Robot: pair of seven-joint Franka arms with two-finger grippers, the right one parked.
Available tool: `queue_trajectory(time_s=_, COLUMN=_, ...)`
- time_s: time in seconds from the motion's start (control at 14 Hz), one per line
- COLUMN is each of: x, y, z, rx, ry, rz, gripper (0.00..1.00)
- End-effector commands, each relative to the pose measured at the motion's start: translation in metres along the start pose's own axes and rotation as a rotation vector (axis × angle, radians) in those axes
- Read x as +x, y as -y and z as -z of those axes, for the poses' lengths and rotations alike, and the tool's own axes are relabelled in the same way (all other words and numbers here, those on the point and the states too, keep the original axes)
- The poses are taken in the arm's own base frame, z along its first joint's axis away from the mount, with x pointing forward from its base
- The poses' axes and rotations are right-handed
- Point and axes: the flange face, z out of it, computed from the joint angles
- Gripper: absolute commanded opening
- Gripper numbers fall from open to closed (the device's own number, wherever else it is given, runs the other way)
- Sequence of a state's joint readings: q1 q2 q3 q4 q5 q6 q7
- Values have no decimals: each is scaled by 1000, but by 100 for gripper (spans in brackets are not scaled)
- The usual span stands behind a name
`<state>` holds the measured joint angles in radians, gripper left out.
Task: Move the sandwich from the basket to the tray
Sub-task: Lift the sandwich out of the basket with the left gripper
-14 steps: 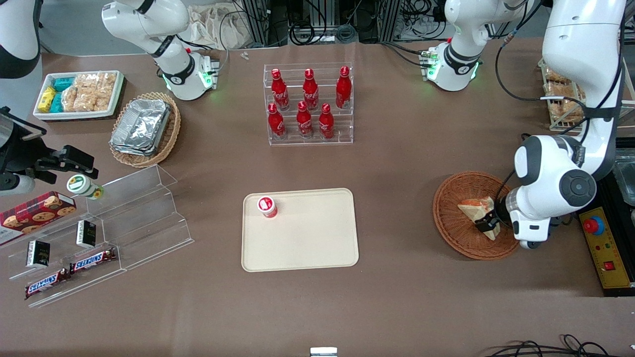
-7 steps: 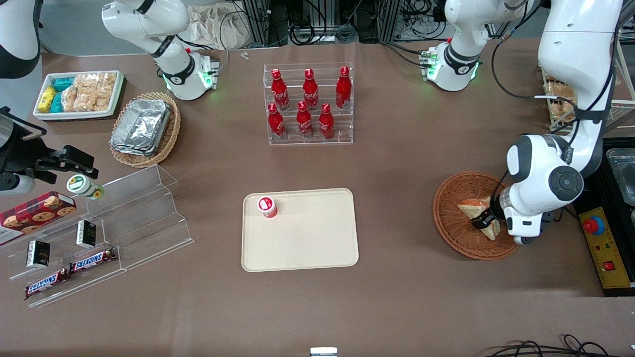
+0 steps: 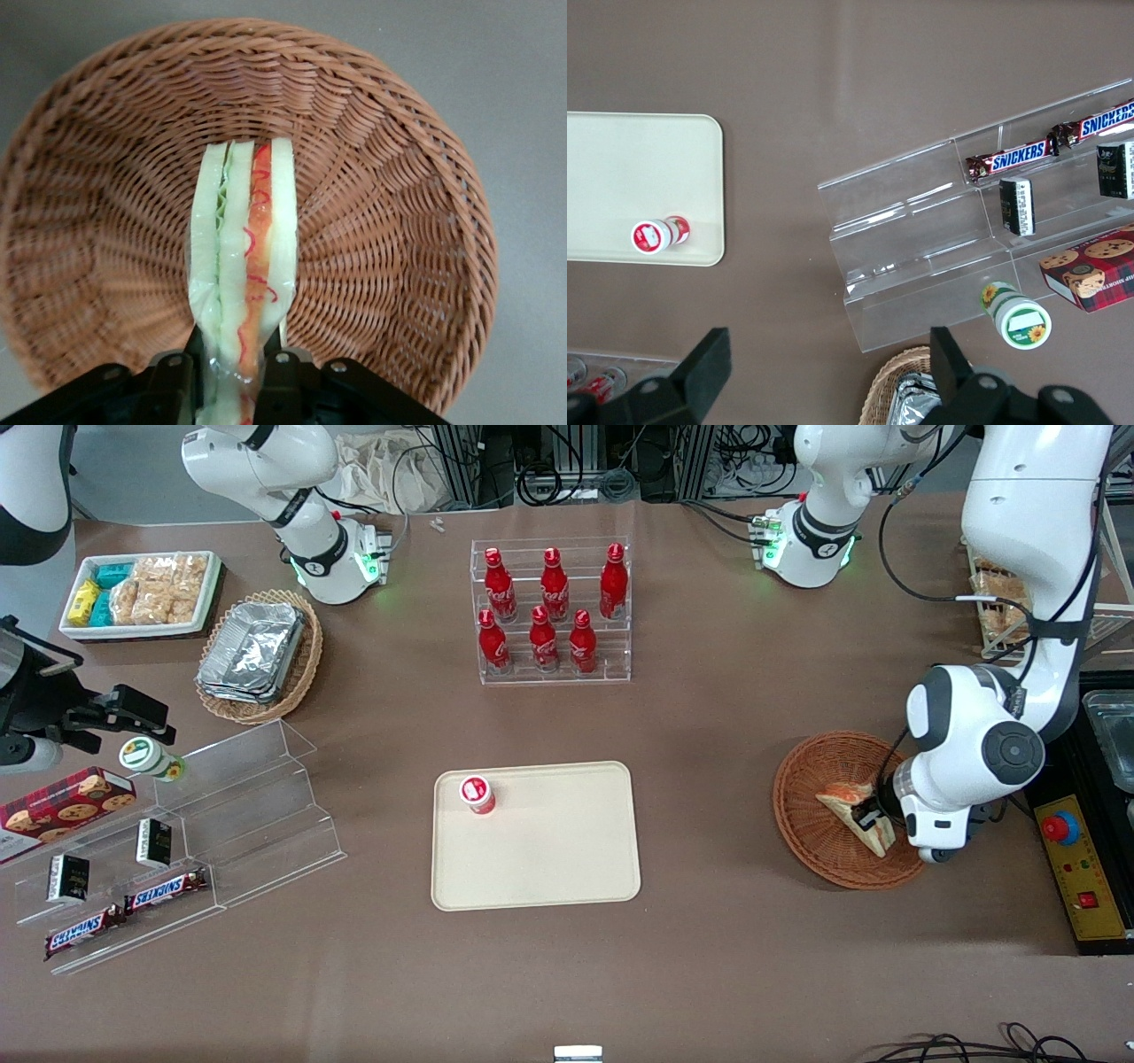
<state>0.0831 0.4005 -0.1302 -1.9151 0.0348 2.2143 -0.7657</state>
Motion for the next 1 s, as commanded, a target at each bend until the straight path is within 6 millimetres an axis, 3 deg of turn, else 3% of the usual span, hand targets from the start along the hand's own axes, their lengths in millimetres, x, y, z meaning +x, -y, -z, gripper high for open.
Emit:
queue_trajectory(time_s=0.0, x=-5, y=-6, z=79, rx=59, ry=26, rz=-18, gripper=0)
queue_trajectory(time_s=0.29, x=-28, y=-34, z=215, rx=58, ry=47, rz=-168, gripper=0)
queue_trajectory(time_s=0.36, x=-43, y=-44, z=244, rx=47, ry=50, rz=-227, gripper=0)
queue_trajectory(time_s=0.5, x=-81, y=-73, z=276, rx=13, ry=34, rz=-336, gripper=0)
queue_trajectory(time_s=0.57, x=-104, y=-91, z=282, rx=-7, ry=27, rz=-394, gripper=0)
queue_trajectory(time_s=0.71, x=-141, y=-133, z=274, rx=-38, ry=48, rz=-526, gripper=0)
queue_trajectory(time_s=0.93, x=-185, y=-204, z=225, rx=-28, ry=44, rz=-628, gripper=0)
